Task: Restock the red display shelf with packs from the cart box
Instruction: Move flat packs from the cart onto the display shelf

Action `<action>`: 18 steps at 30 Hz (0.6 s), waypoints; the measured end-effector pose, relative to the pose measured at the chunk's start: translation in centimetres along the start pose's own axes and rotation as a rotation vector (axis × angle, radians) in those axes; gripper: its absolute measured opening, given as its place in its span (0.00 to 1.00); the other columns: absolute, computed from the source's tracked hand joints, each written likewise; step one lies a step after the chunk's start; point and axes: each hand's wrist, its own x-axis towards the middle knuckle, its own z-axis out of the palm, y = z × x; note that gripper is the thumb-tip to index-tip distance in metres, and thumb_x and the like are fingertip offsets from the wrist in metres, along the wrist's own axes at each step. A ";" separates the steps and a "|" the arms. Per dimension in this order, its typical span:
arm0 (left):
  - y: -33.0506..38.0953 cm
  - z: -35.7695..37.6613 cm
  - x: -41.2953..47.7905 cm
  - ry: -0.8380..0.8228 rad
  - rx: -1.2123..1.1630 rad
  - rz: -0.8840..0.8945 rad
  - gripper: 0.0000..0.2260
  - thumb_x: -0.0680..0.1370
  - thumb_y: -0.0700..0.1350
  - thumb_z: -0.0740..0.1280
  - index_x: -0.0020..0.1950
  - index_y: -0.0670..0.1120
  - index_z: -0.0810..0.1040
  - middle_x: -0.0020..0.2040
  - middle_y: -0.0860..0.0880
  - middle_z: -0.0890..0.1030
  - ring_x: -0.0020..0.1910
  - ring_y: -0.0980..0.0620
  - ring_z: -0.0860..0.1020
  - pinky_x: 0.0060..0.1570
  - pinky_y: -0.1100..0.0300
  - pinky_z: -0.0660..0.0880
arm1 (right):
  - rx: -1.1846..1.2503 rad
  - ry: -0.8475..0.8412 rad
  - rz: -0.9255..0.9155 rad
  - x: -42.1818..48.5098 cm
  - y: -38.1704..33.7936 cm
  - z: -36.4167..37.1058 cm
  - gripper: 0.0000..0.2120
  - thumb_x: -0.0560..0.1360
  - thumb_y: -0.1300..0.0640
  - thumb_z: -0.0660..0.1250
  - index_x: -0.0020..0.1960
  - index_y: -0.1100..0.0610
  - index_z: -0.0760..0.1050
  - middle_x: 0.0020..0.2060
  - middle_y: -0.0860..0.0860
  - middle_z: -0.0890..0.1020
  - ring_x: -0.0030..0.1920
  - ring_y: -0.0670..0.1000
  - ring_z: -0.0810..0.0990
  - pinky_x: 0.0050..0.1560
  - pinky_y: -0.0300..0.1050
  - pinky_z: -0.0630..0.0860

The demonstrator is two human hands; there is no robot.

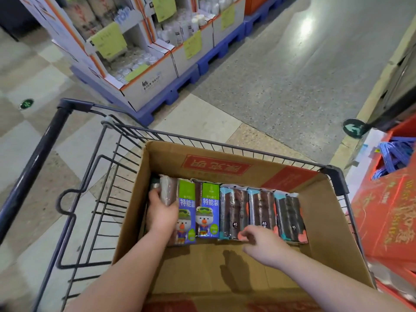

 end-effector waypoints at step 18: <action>-1.3 3.9 0.4 -0.213 0.229 0.023 0.25 0.76 0.53 0.67 0.71 0.45 0.69 0.68 0.42 0.70 0.66 0.42 0.71 0.65 0.49 0.70 | 1.031 0.087 0.263 2.6 4.0 2.0 0.20 0.71 0.48 0.73 0.60 0.52 0.73 0.53 0.52 0.83 0.57 0.57 0.81 0.59 0.60 0.76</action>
